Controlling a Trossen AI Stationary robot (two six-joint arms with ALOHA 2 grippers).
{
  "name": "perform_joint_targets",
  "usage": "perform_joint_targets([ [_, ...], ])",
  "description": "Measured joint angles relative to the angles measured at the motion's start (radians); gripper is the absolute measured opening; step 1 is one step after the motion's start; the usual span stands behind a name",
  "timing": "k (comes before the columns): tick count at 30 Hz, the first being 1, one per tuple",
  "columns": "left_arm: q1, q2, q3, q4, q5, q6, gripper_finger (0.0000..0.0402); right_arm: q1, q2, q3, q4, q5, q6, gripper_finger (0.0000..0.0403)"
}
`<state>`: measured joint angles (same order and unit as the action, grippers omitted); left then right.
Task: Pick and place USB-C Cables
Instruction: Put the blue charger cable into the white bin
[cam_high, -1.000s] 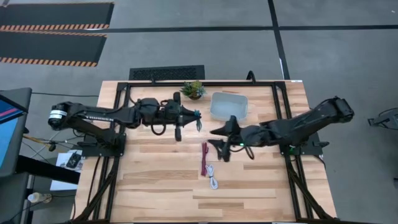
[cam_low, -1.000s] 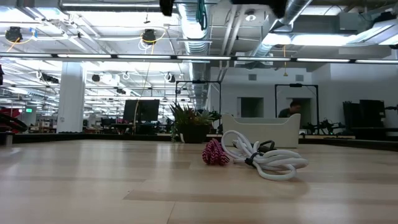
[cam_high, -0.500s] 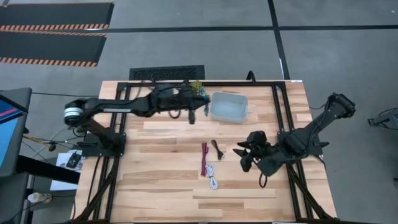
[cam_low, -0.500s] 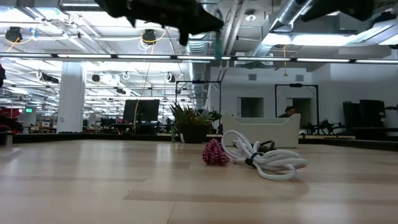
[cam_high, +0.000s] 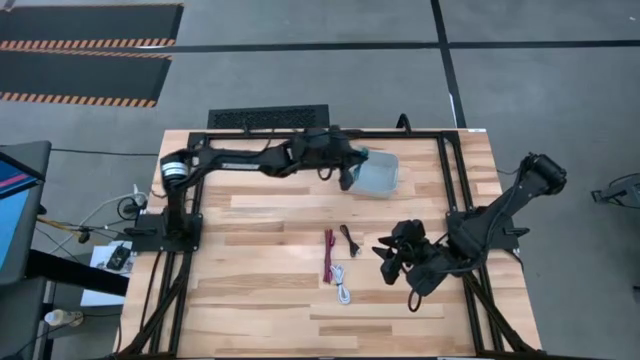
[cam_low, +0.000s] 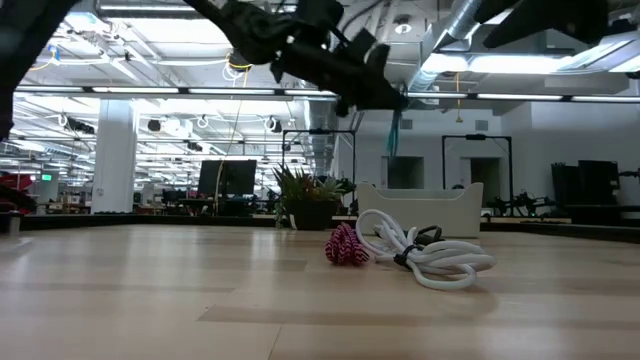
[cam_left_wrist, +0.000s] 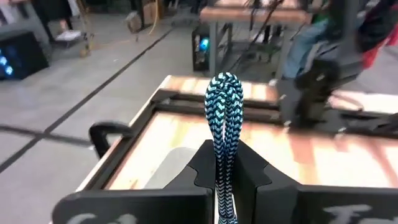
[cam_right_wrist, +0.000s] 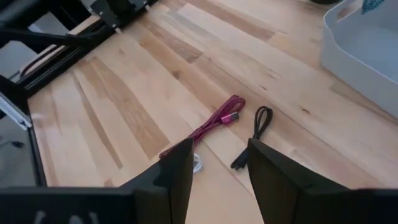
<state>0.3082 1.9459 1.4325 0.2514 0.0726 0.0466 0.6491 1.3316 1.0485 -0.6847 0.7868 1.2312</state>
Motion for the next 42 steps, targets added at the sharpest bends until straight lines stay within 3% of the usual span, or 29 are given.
perform_joint_targets([
  [9,0.028,0.164,0.165,-0.122,-0.008,-0.025,0.0000,-0.003,0.016,0.000,0.024,0.000,0.000,0.0171],
  [20,0.028,0.334,0.272,-0.214,-0.058,-0.065,0.0000,-0.003,0.014,0.000,0.064,0.000,0.002,0.0167],
  [30,0.027,0.365,0.290,-0.272,-0.089,-0.016,0.0037,-0.005,0.014,0.000,0.073,0.000,-0.001,0.0164],
  [42,0.024,0.366,0.289,-0.370,-0.096,0.078,0.0034,-0.010,0.014,0.000,0.073,0.000,-0.001,0.0162],
])
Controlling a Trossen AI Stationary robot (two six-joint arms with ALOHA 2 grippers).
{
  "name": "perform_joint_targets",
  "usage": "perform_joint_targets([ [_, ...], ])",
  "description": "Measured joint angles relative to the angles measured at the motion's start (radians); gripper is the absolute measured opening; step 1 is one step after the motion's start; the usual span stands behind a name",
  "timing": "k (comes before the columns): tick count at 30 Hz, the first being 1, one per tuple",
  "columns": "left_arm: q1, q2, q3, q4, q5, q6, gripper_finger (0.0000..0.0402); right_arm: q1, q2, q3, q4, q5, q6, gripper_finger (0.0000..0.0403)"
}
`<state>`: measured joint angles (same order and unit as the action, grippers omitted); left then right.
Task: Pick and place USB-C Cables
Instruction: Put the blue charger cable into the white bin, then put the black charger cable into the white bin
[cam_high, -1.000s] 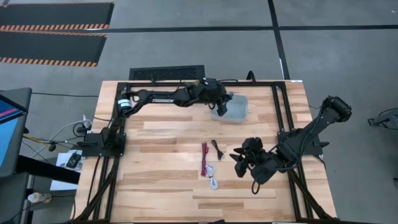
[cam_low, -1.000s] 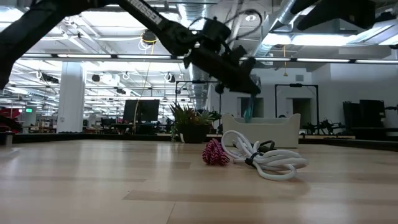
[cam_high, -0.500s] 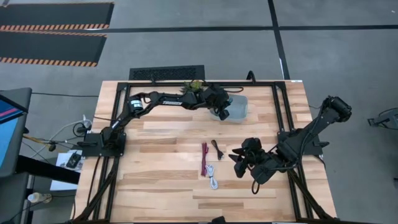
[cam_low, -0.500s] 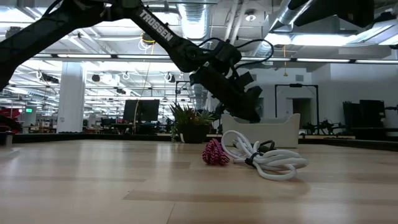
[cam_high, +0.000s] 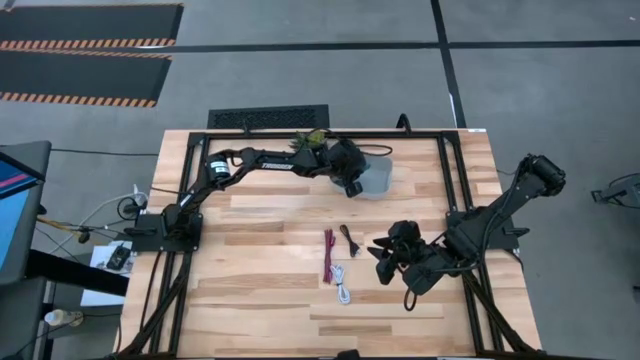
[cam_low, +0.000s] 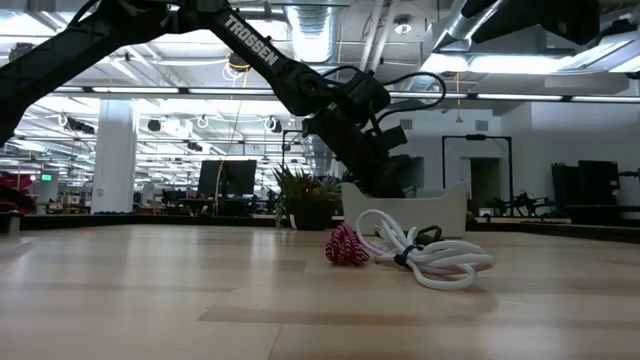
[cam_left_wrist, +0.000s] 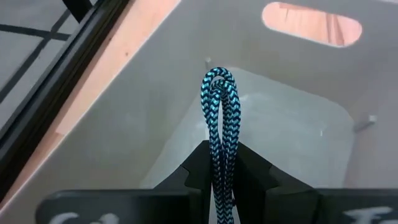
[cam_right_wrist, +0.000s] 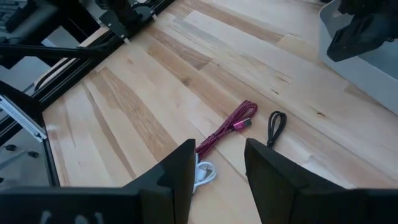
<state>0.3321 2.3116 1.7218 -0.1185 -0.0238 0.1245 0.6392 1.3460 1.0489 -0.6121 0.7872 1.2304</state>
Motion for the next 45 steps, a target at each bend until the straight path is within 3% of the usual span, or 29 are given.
perform_joint_targets([
  [13,-0.011,0.038,0.004,-0.015,-0.041,0.071,0.0039,0.000,0.000,0.000,0.022,0.000,-0.006,0.0160],
  [25,-0.038,0.043,0.002,0.005,-0.051,0.099,0.0183,0.000,0.000,0.000,0.026,-0.003,-0.008,0.0159],
  [30,-0.051,0.030,-0.001,-0.004,-0.038,0.087,0.0224,0.000,0.000,0.000,0.029,-0.003,-0.008,0.0161],
  [45,-0.058,-0.047,-0.004,-0.057,-0.006,0.035,0.0244,0.004,0.000,0.000,0.025,-0.003,-0.008,0.0162],
])
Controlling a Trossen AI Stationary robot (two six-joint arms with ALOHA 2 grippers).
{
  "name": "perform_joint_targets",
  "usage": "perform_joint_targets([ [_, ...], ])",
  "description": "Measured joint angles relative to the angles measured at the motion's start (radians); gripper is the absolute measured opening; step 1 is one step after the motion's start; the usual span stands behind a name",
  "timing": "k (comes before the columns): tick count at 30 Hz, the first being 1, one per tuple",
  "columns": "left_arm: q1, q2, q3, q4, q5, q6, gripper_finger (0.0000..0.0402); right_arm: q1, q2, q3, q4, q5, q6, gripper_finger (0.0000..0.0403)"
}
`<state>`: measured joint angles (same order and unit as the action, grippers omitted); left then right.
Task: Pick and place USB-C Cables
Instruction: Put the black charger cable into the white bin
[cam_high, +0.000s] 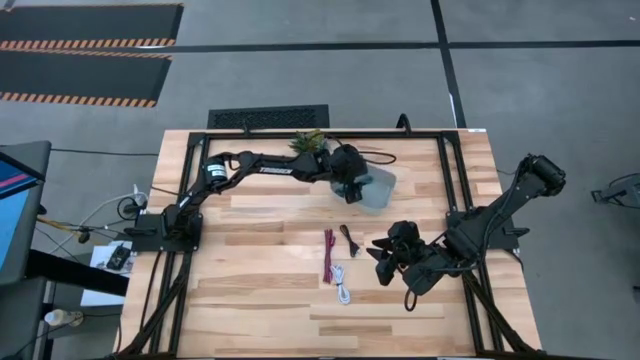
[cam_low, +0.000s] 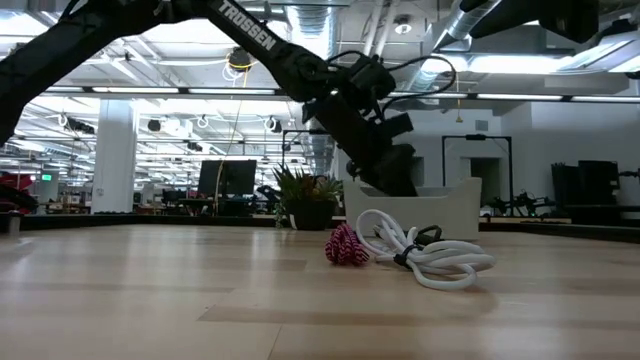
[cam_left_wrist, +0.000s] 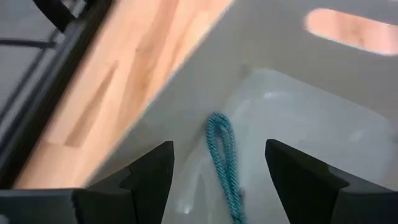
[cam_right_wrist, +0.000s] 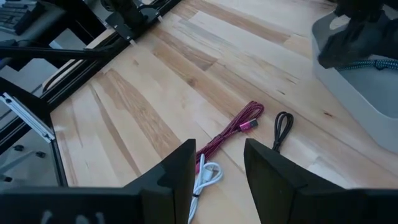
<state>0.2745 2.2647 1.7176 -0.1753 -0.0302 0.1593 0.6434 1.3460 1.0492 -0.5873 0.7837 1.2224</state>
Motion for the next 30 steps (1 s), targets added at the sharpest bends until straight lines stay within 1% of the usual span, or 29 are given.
perform_joint_targets([
  [3,-0.005,-0.048,0.000,-0.029,0.079,-0.013,0.0244,0.008,0.000,0.000,-0.008,-0.001,0.000,0.0160],
  [5,-0.012,-0.093,0.002,-0.051,0.106,-0.009,0.0244,0.013,0.000,0.000,-0.012,-0.001,0.000,0.0160],
  [7,-0.021,-0.146,0.002,-0.089,0.112,0.009,0.0244,0.014,0.000,0.000,-0.016,-0.006,0.000,0.0160],
  [10,-0.035,-0.241,0.002,-0.181,0.112,0.043,0.0244,0.018,0.000,0.000,-0.019,-0.046,0.000,0.0160],
  [13,-0.051,-0.347,0.002,-0.300,0.113,0.051,0.0244,0.025,0.007,0.000,-0.018,-0.084,0.007,0.0160],
  [17,-0.076,-0.495,0.002,-0.471,0.115,0.038,0.0244,0.024,0.076,-0.008,0.015,-0.104,-0.001,0.0165],
  [20,-0.103,-0.617,-0.025,-0.536,0.138,0.017,0.0242,0.014,0.148,-0.007,0.068,-0.146,-0.017,0.0171],
  [22,-0.128,-0.697,-0.070,-0.525,0.157,0.004,0.0241,-0.003,0.197,-0.007,0.074,-0.186,-0.018,0.0174],
  [25,-0.171,-0.814,-0.164,-0.485,0.157,-0.018,0.0240,-0.043,0.255,-0.007,0.095,-0.263,-0.018,0.0176],
  [28,-0.208,-0.935,-0.294,-0.407,0.143,-0.069,0.0240,-0.092,0.301,-0.007,0.105,-0.320,-0.018,0.0173],
  [30,-0.232,-1.008,-0.404,-0.316,0.117,-0.112,0.0240,-0.125,0.324,-0.007,0.101,-0.351,-0.033,0.0169],
])
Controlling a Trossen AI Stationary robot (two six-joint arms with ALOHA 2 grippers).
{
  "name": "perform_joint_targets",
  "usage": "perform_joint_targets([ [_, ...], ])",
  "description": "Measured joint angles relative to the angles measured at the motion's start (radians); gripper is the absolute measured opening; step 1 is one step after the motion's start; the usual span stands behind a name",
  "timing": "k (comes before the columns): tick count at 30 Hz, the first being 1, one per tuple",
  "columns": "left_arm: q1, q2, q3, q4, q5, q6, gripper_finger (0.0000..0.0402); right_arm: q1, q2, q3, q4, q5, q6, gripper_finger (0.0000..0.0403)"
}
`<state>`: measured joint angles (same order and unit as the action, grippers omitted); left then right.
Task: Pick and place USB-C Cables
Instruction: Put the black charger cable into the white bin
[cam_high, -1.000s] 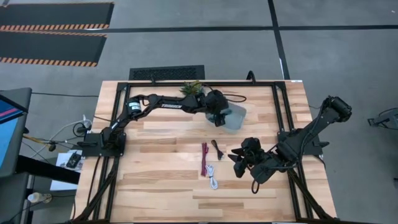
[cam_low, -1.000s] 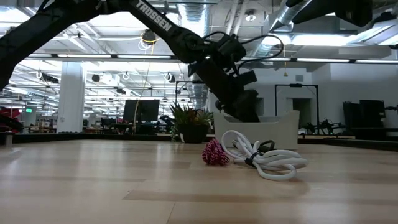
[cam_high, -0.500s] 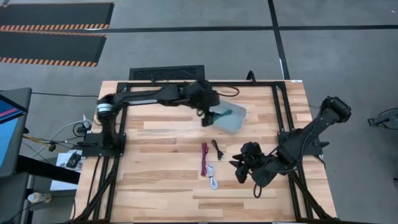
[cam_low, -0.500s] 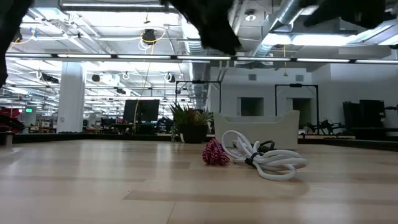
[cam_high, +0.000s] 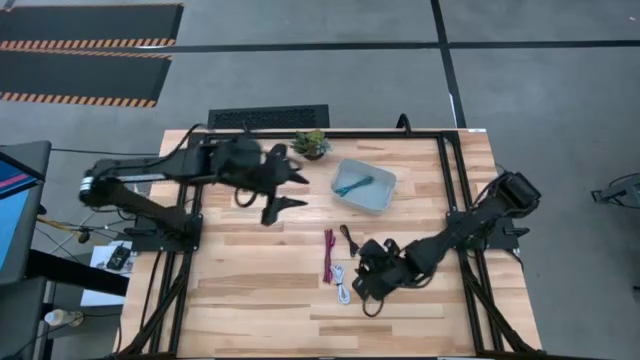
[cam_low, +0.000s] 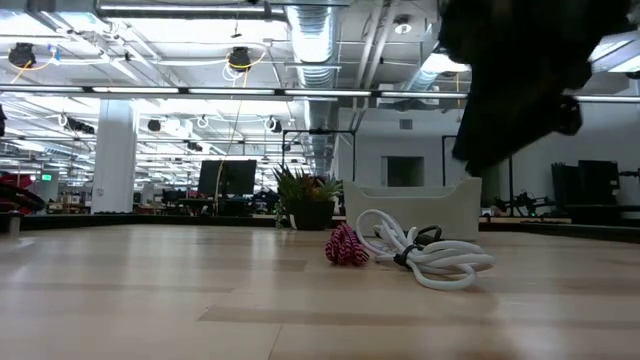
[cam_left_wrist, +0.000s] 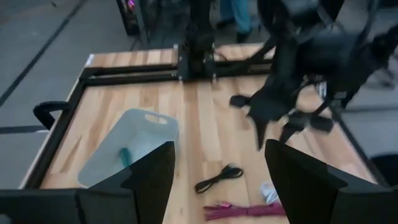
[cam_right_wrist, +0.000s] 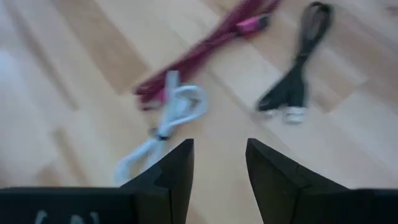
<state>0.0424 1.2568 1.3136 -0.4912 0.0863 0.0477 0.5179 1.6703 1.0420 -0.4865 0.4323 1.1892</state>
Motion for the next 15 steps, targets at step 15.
perform_joint_targets([
  [15,-0.020,-0.266,-0.572,0.488,-0.155,-0.253,0.0239,-0.210,0.088,0.006,-0.011,-0.100,-0.223,0.0144],
])
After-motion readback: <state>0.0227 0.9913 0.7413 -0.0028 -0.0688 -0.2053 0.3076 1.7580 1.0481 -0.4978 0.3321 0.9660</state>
